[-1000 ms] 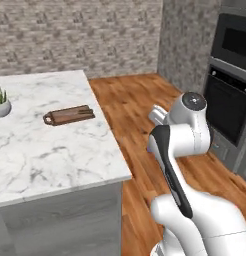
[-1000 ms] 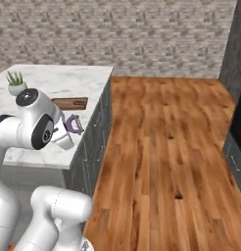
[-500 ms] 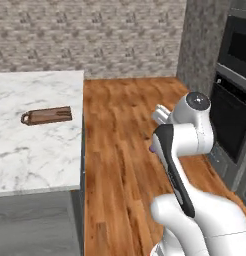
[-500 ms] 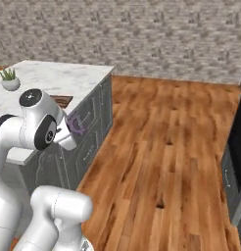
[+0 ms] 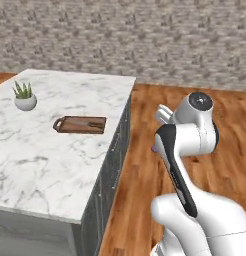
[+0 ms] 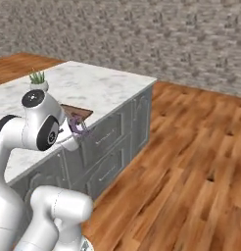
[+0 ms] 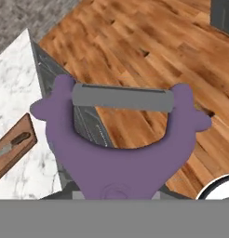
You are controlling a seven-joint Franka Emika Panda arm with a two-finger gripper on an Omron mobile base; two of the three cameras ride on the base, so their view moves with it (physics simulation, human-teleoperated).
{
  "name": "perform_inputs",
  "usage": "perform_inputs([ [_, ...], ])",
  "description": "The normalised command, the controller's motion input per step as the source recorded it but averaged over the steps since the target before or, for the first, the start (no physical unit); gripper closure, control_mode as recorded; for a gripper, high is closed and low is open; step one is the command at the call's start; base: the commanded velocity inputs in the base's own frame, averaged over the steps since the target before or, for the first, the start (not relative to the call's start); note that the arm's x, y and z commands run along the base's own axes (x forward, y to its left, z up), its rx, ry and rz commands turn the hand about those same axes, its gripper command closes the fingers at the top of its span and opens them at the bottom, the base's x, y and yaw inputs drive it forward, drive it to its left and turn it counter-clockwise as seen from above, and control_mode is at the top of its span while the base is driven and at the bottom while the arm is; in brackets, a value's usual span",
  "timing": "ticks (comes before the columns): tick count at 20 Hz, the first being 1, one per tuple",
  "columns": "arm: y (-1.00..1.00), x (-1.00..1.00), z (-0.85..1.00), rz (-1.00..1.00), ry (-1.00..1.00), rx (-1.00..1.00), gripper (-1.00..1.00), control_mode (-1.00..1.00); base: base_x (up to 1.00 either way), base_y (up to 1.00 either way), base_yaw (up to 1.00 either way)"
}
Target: Open the drawer on the right and place the cutting tools on the cutting board.
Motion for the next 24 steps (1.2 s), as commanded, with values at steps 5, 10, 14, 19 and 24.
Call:
perform_inputs([
  [5,0.0,0.0,0.0,0.0,0.0,0.0,1.0,1.0,0.98,-0.14,0.65],
  [10,0.0,0.0,0.0,0.0,0.0,0.0,1.0,1.0,0.83,-0.23,0.66],
  [14,0.0,0.0,0.0,0.0,0.0,0.0,1.0,1.0,0.77,-0.3,0.64],
  [19,0.0,0.0,0.0,0.0,0.0,0.0,1.0,1.0,0.71,-0.43,0.58],
  [24,0.0,0.0,0.0,0.0,0.0,0.0,1.0,1.0,0.59,-0.87,0.4],
])
